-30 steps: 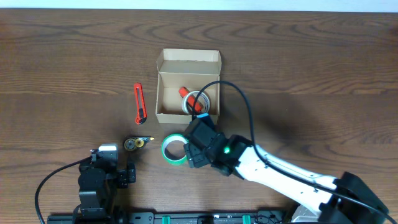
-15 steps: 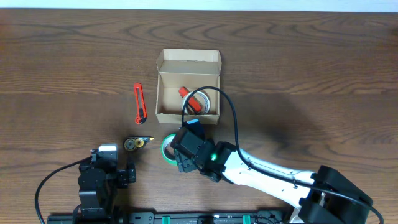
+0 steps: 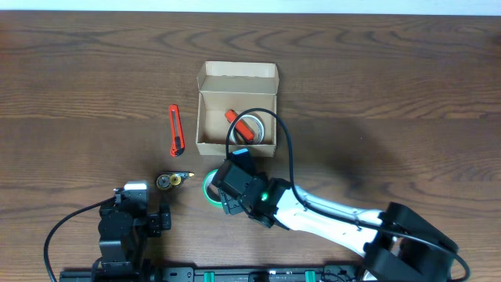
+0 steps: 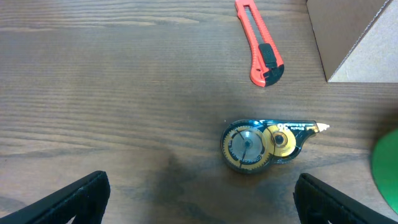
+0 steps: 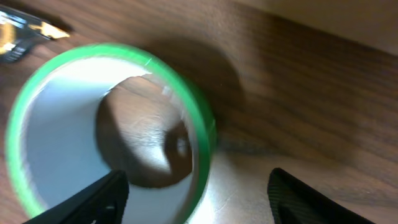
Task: Pack container
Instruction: 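Grasp the green tape roll by its rim with the right gripper, then carry the green tape into the box and lower it inside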
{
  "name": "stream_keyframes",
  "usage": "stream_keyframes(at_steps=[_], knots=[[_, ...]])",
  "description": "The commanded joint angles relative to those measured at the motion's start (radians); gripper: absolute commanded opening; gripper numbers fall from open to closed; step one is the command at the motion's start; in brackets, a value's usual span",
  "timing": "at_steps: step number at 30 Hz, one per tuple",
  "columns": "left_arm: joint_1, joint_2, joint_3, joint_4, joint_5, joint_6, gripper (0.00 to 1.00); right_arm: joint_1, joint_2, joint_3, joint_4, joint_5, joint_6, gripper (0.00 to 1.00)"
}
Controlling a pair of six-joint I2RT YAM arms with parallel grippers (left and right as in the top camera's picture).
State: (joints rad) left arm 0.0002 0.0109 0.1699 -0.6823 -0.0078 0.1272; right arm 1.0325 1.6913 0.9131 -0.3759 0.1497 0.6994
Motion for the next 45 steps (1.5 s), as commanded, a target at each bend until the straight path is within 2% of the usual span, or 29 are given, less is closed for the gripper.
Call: stream_keyframes(at_steps=[1, 3, 6, 10, 12, 18, 23, 30, 36, 45], knots=[[0.007, -0.006, -0.011, -0.001, -0.015, -0.016, 0.95, 0.016, 0.017, -0.007, -0.001, 0.010, -0.005, 0.67], [0.007, -0.006, -0.011, -0.001, -0.015, -0.016, 0.95, 0.017, 0.017, -0.007, 0.000, 0.003, -0.005, 0.54], [0.007, -0.006, -0.011, -0.001, -0.015, -0.016, 0.95, 0.019, 0.017, -0.006, -0.001, 0.000, -0.005, 0.30], [0.007, -0.006, -0.011, -0.001, -0.015, -0.016, 0.95, 0.034, 0.015, -0.004, -0.002, -0.005, -0.005, 0.08], [0.007, -0.006, -0.011, -0.001, -0.015, -0.016, 0.95, 0.046, 0.014, -0.002, -0.002, -0.016, -0.005, 0.01], [0.007, -0.006, -0.011, -0.001, -0.015, -0.016, 0.95, 0.100, -0.012, 0.022, -0.028, -0.026, -0.010, 0.01], [0.007, -0.006, -0.011, -0.001, -0.015, -0.016, 0.95, 0.129, -0.100, 0.077, -0.124, 0.001, -0.051, 0.01], [0.007, -0.006, -0.011, -0.001, -0.015, -0.016, 0.95, 0.121, -0.249, 0.221, -0.268, 0.171, -0.221, 0.01], [0.007, -0.006, -0.011, -0.001, -0.015, -0.016, 0.95, -0.007, -0.233, 0.332, -0.267, 0.202, -0.408, 0.01], [0.007, -0.006, -0.011, -0.001, -0.015, -0.016, 0.95, -0.204, -0.072, 0.390, -0.164, 0.153, -0.546, 0.01]])
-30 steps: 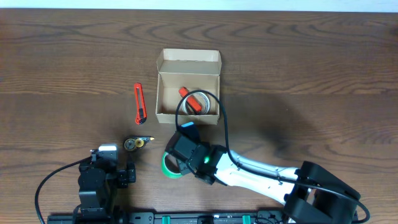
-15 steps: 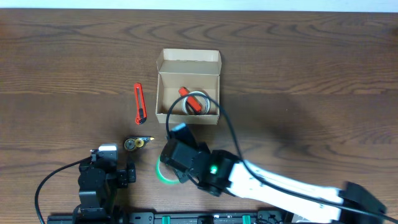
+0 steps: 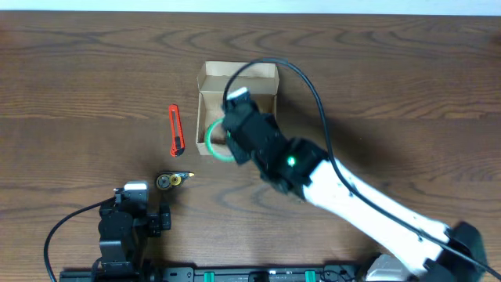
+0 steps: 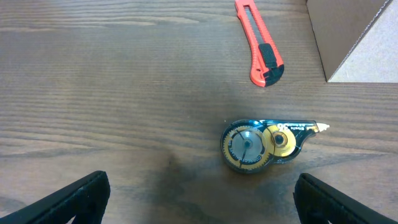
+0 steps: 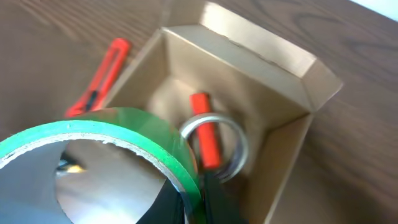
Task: Pack container
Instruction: 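Carry the green tape into the box and lower it inside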
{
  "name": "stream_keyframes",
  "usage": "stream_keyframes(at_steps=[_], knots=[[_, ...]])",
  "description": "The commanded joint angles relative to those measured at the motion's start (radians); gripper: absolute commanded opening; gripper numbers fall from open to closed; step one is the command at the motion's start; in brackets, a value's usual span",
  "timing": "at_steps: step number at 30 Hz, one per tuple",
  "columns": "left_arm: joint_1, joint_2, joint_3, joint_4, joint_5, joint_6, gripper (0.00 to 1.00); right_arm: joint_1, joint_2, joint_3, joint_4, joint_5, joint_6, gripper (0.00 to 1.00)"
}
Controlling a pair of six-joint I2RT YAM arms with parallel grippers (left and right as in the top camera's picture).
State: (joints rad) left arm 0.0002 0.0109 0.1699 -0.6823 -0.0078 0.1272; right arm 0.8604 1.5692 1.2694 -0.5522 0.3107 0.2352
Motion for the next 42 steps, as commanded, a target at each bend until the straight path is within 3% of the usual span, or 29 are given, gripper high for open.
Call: stream_keyframes(at_steps=[1, 13, 30, 42], knots=[[0.007, -0.006, -0.011, -0.001, -0.015, -0.016, 0.95, -0.040, 0.068, 0.039, 0.024, -0.008, -0.093, 0.01], [0.007, -0.006, -0.011, -0.001, -0.015, -0.016, 0.95, -0.053, 0.223, 0.043, 0.176, 0.056, -0.174, 0.01], [0.007, -0.006, -0.011, -0.001, -0.015, -0.016, 0.96, -0.061, 0.118, 0.107, 0.223, 0.043, -0.244, 0.01], [0.007, -0.006, -0.011, -0.001, -0.015, -0.016, 0.95, -0.096, 0.300, 0.107, 0.308, -0.004, -0.244, 0.01]])
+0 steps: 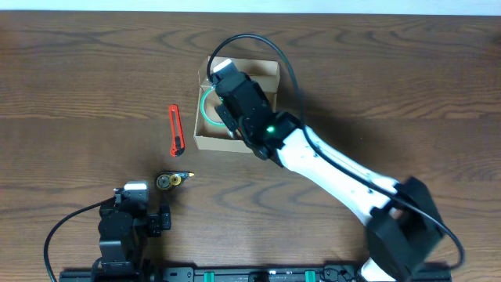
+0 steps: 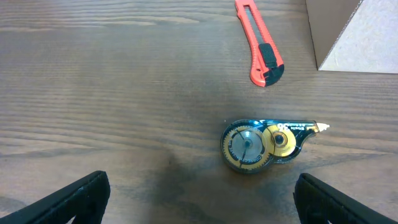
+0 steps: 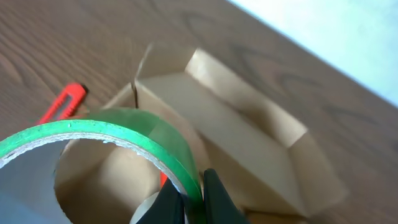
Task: Pack container
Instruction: 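Carry the green tape into the box and lower it inside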
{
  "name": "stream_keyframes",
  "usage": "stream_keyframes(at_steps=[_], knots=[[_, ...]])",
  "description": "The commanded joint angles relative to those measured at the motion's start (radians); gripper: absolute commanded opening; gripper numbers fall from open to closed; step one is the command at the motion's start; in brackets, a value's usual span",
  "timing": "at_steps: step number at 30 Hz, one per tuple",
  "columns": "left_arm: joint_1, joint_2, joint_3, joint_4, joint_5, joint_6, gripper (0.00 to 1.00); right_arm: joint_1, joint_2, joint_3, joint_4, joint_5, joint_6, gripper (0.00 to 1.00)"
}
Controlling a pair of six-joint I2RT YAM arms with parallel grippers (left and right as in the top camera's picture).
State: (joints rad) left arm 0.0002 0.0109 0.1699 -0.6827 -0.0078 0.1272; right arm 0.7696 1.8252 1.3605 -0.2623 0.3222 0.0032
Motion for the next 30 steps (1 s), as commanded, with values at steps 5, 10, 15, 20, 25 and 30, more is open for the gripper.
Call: stream_keyframes(at_steps=[5, 10, 15, 20, 25, 30], knots=[[0.007, -0.006, -0.011, -0.001, -0.015, -0.016, 0.95, -0.005, 0.097, 0.016, 0.034, -0.016, -0.012, 0.01], [0.007, -0.006, -0.011, -0.001, -0.015, -0.016, 0.95, -0.005, 0.126, 0.016, 0.039, -0.030, -0.011, 0.01], [0.007, -0.006, -0.011, -0.001, -0.015, -0.016, 0.95, -0.005, 0.154, 0.016, 0.040, -0.043, -0.011, 0.01], [0.007, -0.006, -0.011, -0.001, -0.015, -0.016, 0.95, -0.005, 0.179, 0.016, 0.031, -0.057, -0.011, 0.01], [0.007, -0.006, -0.011, -0.001, -0.015, -0.016, 0.95, -0.005, 0.182, 0.016, 0.023, -0.072, -0.011, 0.10], [0.007, -0.006, -0.011, -0.001, -0.015, -0.016, 0.95, -0.002, 0.182, 0.016, 0.008, -0.072, -0.011, 0.36]])
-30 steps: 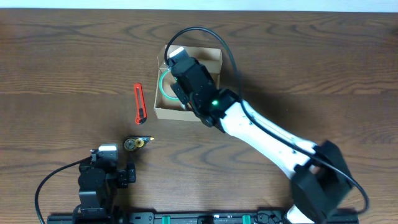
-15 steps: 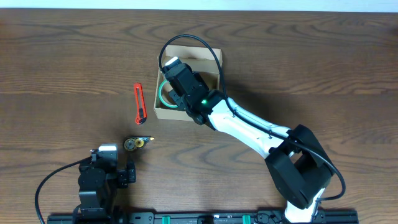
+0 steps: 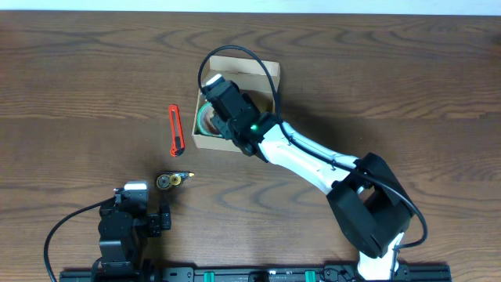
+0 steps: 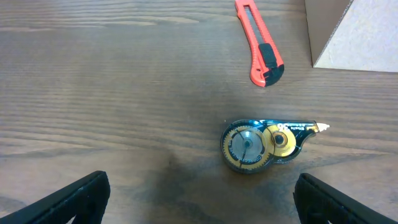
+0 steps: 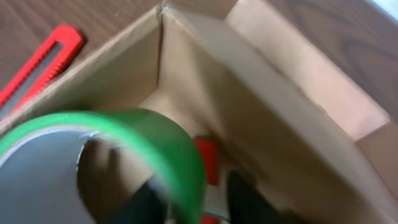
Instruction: Pack container
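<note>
The open cardboard box [image 3: 270, 78] stands at the table's middle back. My right gripper [image 3: 213, 100] reaches into its left half. In the right wrist view the green tape roll [image 5: 180, 149] is blurred, its wall between the spread fingers of the right gripper [image 5: 199, 196], low inside the box [image 5: 249, 93]. A red marker [image 5: 207, 155] lies on the box floor behind it. My left gripper [image 4: 199, 199] stands open near the front edge, nothing between its fingers.
An orange utility knife [image 3: 174, 130] lies left of the box, also seen in the left wrist view [image 4: 260, 43]. A yellow correction tape dispenser [image 3: 171, 180] lies just ahead of the left gripper [image 4: 261, 144]. The right arm stretches diagonally from the front right.
The right gripper has gone from above the box rim down into its left half. Its fingers now stand apart around the green tape's wall instead of pinching it. The left arm has not moved.
The right gripper was open at the green tape roll on the table in front of the box. Then it held the roll by its wall over the box's left front, then higher over the box. Now the roll is down inside the box, fingers spread.
</note>
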{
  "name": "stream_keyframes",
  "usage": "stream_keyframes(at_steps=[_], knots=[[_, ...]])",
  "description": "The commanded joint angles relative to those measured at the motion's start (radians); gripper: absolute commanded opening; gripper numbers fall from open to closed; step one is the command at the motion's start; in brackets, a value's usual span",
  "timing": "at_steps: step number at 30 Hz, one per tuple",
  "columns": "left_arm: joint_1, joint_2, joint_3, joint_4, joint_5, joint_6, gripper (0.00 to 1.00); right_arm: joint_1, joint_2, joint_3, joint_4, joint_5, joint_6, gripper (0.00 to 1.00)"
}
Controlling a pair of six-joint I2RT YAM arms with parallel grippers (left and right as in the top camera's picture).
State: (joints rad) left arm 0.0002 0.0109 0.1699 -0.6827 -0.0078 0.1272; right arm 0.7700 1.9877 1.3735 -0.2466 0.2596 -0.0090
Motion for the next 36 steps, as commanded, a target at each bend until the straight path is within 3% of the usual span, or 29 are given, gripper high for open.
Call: stream_keyframes(at_steps=[1, 8, 25, 30, 36], knots=[[0.007, -0.006, -0.011, -0.001, -0.015, -0.016, 0.95, -0.003, 0.019, 0.003, -0.012, -0.009, 0.002, 0.36], [0.007, -0.006, -0.011, -0.001, -0.015, -0.016, 0.95, -0.003, 0.019, 0.003, -0.039, -0.008, 0.001, 0.50], [0.007, -0.006, -0.011, -0.001, -0.015, -0.016, 0.95, 0.004, -0.071, 0.003, -0.150, 0.047, 0.035, 0.57], [0.007, -0.006, -0.011, -0.001, -0.015, -0.016, 0.95, 0.004, -0.159, 0.003, -0.143, 0.047, 0.038, 0.72], [0.007, -0.006, -0.011, -0.001, -0.015, -0.016, 0.95, 0.004, -0.241, 0.003, -0.142, 0.047, 0.037, 0.84]])
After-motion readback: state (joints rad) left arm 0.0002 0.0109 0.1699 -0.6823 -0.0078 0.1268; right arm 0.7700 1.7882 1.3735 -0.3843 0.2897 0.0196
